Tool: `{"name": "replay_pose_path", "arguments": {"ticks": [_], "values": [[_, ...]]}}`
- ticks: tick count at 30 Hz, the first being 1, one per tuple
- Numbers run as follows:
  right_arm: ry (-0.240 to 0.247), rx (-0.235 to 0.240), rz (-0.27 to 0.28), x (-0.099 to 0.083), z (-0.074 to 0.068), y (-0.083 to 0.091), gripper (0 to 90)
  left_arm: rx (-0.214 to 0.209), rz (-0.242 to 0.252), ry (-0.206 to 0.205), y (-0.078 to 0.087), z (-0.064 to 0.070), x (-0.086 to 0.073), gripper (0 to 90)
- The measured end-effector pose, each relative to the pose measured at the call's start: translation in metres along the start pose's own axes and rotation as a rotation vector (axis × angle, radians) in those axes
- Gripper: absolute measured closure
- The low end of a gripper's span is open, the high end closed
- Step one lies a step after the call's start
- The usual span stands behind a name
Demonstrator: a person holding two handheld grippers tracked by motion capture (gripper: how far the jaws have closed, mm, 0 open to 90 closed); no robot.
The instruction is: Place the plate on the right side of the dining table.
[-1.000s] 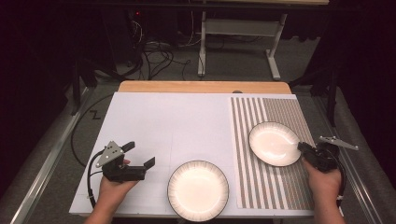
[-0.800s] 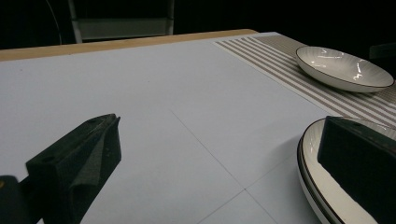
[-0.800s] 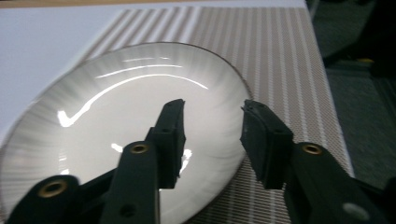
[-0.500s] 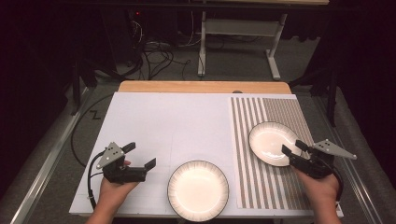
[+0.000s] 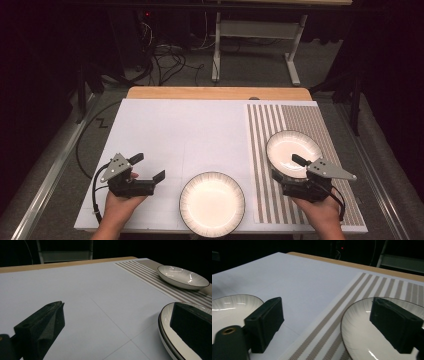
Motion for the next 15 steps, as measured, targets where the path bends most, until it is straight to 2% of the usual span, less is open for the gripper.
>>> {"name": "replay_pose_path", "arguments": {"ticks": [5,11,15], "values": [[0.011,0.032,0.006,0.002,-0.013,-0.001,0.9,0.001,0.004,-0.001,0.001,0.0,0.0,0.1],[0.049,0.044,0.01,0.002,-0.027,-0.002,0.8,0.005,0.014,-0.001,0.004,-0.001,0.001,0.1],[0.06,0.046,0.013,0.003,-0.03,-0.003,0.8,0.001,0.017,0.005,0.005,-0.001,0.002,0.1]]}}
Point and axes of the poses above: each handheld gripper's, and its own axes: y roughly backward along the jaws, x roughly out of its top, z roughly to its right, the point moved 3 cm from there along -y, roughly forward along the jaws, and after that the axes turned 1 degree about -z, right-handed, at the moved point
